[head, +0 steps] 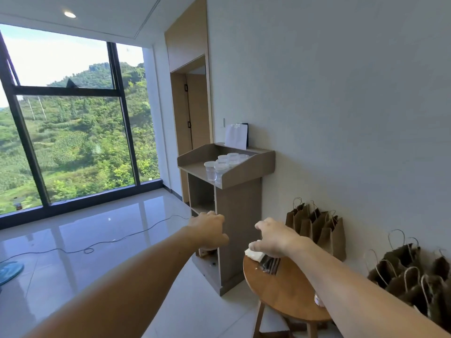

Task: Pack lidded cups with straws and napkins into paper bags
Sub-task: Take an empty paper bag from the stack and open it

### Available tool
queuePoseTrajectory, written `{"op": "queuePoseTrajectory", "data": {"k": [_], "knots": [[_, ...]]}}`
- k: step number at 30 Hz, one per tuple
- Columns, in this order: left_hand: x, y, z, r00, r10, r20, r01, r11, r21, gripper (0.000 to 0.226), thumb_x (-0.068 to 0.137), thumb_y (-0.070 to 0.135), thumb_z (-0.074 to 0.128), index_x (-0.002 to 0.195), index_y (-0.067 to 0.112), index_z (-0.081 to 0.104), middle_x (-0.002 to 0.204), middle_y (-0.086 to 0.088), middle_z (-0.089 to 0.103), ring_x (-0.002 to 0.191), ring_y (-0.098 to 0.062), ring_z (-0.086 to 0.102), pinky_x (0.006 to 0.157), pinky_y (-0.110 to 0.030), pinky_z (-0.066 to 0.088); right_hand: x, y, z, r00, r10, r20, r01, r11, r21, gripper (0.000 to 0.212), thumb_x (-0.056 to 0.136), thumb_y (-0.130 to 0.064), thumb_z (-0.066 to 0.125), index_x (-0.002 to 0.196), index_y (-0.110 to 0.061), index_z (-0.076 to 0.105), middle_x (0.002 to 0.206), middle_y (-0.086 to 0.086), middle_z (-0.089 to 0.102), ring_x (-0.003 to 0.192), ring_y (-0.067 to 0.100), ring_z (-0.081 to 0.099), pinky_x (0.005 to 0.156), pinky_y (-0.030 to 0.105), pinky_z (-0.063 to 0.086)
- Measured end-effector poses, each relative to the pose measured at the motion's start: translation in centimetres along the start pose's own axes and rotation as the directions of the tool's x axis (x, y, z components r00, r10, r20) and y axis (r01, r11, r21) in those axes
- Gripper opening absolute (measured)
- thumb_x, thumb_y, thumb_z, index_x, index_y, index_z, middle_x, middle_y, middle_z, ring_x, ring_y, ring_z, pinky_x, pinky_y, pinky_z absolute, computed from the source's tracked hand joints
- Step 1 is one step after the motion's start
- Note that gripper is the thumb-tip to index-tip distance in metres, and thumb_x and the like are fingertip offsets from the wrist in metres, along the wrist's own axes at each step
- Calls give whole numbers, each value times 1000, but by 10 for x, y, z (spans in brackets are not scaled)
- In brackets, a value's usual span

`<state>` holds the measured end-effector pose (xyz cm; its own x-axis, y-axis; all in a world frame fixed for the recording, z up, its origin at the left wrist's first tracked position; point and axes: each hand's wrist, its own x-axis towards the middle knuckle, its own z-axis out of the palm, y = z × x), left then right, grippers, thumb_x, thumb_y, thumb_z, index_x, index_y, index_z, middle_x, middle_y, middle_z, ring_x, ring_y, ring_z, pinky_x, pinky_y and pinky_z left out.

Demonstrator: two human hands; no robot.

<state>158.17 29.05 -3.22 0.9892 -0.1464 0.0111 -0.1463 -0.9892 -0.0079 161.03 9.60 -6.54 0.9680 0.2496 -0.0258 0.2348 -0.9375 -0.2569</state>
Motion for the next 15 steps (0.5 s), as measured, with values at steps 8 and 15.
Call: {"op": "queuePoseTrajectory", "data": {"k": [8,15], "knots": [[146,-26,15,1000,29,2,-29,1000,-5,52,89,47,49,134,21,48,131,-5,51,116,-25,50,89,-41,46,127,29,-5,999,36,-8,-36,999,-18,70,89,-56,58,149,-25,37,152,2,36,136,27,40,104,44,43],[289,-48,35,983,186,10,-186,983,3,57,91,45,48,142,20,42,141,-6,46,126,-29,46,97,-45,43,234,52,2,985,171,-20,-172,985,-18,70,89,-56,57,148,-24,38,152,3,38,136,28,40,105,46,41]]}}
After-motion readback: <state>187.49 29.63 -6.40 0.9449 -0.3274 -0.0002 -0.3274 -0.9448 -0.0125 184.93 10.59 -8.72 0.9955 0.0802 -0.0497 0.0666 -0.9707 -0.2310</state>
